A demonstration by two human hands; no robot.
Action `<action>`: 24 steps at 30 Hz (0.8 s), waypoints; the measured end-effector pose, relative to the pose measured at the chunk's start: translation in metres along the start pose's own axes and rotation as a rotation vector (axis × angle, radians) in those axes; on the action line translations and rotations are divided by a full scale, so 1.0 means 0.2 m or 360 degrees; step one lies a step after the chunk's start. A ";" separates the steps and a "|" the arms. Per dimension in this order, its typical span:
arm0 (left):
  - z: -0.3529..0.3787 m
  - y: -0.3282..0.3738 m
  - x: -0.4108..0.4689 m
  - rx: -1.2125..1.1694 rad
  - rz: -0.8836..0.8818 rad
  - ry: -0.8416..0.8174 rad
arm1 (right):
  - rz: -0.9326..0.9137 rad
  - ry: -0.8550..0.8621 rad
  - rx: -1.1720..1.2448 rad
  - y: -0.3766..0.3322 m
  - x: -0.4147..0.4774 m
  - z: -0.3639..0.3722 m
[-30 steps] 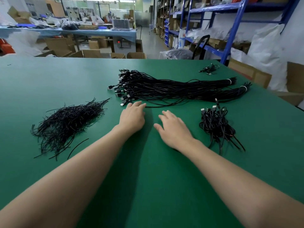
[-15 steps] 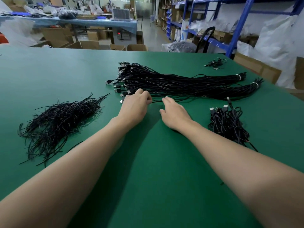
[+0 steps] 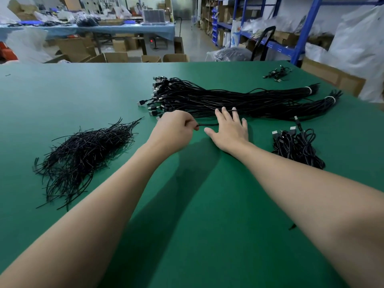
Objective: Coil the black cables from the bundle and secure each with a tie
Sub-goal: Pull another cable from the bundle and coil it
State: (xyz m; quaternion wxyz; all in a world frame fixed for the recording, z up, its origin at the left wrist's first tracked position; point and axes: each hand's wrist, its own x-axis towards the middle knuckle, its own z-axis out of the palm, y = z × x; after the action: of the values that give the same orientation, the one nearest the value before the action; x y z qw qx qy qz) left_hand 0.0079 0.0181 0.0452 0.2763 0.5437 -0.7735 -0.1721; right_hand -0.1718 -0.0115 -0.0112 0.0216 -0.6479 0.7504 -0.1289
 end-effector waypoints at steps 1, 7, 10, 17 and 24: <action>-0.03 0.01 -0.02 -0.0129 -0.0048 -0.0021 | 0.0027 -0.0020 -0.0003 0.01 0.01 0.00; -0.23 0.02 -0.18 -0.0848 -0.0355 -0.0327 | 0.0101 -0.0112 0.0061 0.03 0.11 0.02; -0.37 0.03 -0.23 -0.1192 -0.0289 -0.0355 | 0.0098 -0.0142 0.0080 0.04 0.14 0.02; -0.62 0.14 -0.34 -0.1736 0.0119 -0.0522 | 0.0097 -0.0084 0.0288 0.04 0.13 0.00; -0.35 0.17 -0.33 -0.1914 -0.0205 -0.0172 | 0.0090 -0.0021 0.0227 -0.13 -0.09 -0.25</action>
State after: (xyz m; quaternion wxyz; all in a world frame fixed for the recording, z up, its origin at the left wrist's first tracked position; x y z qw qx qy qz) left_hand 0.0428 0.0944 0.1039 0.4846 0.3285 -0.5192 -0.6227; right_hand -0.1532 0.0103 0.0417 0.0761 -0.6242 0.7571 -0.1771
